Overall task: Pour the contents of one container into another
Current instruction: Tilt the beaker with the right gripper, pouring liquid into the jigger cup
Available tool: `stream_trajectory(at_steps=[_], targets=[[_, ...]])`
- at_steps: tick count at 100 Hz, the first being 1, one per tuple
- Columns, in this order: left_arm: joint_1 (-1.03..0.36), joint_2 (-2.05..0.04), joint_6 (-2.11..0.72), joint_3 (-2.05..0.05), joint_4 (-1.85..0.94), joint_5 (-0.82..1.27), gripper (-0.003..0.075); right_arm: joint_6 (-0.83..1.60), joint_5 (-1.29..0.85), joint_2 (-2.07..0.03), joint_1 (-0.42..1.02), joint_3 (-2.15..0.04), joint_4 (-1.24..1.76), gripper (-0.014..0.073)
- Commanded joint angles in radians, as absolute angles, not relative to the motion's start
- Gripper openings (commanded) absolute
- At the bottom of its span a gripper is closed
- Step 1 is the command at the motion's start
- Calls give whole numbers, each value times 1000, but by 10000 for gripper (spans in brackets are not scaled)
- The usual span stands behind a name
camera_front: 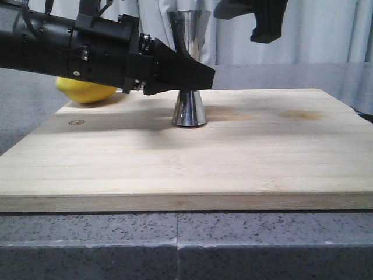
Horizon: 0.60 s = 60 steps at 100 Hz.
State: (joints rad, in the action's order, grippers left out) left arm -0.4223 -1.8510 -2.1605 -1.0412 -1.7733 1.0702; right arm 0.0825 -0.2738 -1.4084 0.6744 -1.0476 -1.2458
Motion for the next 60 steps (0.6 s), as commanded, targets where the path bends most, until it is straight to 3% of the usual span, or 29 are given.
stream_trajectory(at_steps=[1, 60], targets=[[-431, -1809, -2160, -1068, -1849, 1129, 62, 88, -255, -1377, 676, -1086, -1291, 279], [-431, -1809, -2160, -1068, -1849, 1129, 62, 88, -255, -1377, 676, -1086, -1343, 279]])
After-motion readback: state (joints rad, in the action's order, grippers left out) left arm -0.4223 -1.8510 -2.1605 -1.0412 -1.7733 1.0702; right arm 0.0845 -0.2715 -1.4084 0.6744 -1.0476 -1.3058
